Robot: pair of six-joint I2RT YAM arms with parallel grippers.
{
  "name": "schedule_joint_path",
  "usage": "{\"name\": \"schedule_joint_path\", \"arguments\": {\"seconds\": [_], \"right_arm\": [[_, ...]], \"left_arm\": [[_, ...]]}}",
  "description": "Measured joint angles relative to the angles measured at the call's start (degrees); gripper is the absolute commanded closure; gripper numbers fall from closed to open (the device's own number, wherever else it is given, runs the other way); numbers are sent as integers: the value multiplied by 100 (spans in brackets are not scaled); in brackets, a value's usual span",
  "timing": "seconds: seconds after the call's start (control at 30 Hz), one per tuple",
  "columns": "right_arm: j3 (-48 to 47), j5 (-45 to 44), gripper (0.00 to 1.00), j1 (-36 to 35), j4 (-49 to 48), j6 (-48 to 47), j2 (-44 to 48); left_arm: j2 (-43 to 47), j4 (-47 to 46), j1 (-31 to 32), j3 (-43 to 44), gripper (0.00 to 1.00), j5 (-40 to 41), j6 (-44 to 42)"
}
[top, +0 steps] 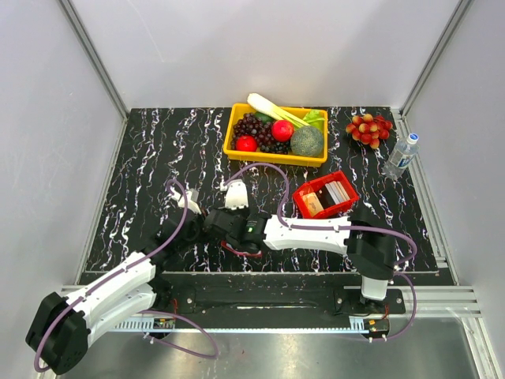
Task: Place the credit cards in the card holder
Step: Insert the credit card into the card holder.
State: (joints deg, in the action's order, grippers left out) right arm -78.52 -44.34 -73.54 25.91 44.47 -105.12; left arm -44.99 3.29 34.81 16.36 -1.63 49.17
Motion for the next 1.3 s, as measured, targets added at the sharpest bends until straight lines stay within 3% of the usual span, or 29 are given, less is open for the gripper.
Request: {"name": "schedule_joint_path", "arguments": {"seconds": [0.37, 0.73, 1.3], "right_arm": [[249, -273, 100, 0, 590, 299, 28], [597, -245, 100, 0, -136, 420, 835], [645, 59, 100, 11, -435, 557, 575]], "left_arm": [[116, -120, 0, 0, 100, -199, -4], [131, -297, 0, 0, 100, -317, -4], [72, -299, 0, 0, 100, -315, -4]]}}
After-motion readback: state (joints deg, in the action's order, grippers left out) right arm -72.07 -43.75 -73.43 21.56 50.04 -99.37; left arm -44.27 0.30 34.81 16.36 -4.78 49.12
